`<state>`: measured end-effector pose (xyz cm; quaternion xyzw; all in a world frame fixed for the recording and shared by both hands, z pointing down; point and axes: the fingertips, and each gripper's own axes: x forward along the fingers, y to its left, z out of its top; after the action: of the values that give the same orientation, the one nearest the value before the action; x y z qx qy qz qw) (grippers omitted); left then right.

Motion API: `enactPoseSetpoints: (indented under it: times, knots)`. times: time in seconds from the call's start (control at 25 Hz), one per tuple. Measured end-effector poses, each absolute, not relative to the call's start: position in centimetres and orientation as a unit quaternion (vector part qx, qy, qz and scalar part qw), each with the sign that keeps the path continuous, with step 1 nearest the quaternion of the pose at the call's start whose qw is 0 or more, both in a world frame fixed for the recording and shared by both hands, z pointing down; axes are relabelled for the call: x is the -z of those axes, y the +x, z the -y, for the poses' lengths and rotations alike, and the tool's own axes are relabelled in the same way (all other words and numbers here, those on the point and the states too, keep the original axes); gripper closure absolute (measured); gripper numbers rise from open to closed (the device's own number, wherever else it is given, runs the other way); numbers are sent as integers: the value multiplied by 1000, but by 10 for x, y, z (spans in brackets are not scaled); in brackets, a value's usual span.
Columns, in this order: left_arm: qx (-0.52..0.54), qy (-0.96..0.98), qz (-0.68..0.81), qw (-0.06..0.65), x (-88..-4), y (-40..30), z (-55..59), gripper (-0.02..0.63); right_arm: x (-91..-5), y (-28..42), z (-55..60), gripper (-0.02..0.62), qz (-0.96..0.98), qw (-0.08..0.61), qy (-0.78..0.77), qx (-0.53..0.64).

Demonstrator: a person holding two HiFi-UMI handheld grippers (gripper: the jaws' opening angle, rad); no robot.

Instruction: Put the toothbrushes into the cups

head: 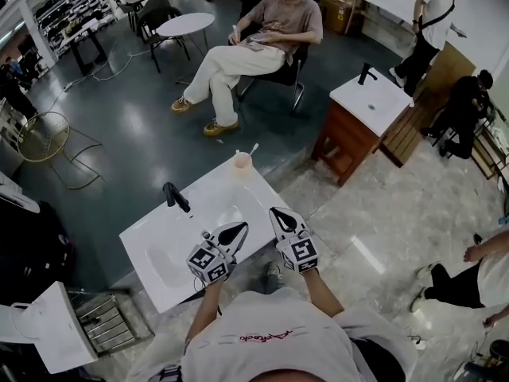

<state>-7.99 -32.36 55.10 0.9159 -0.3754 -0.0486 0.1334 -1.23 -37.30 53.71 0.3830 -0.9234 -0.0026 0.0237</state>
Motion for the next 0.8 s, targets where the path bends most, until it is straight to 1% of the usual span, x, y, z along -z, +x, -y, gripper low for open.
enactPoseSetpoints:
  times: [0.28, 0.52, 0.8]
  knots:
    - [58, 928, 347, 120, -545, -88, 260, 592, -529, -27, 296, 600, 914, 12, 405, 7]
    - [61, 939, 320, 113, -544, -85, 209, 592, -530, -23, 243, 600, 903, 11, 428, 8]
    - [60, 941, 316, 111, -543, -100, 143, 592, -528, -29, 178, 601, 896, -5, 444, -9]
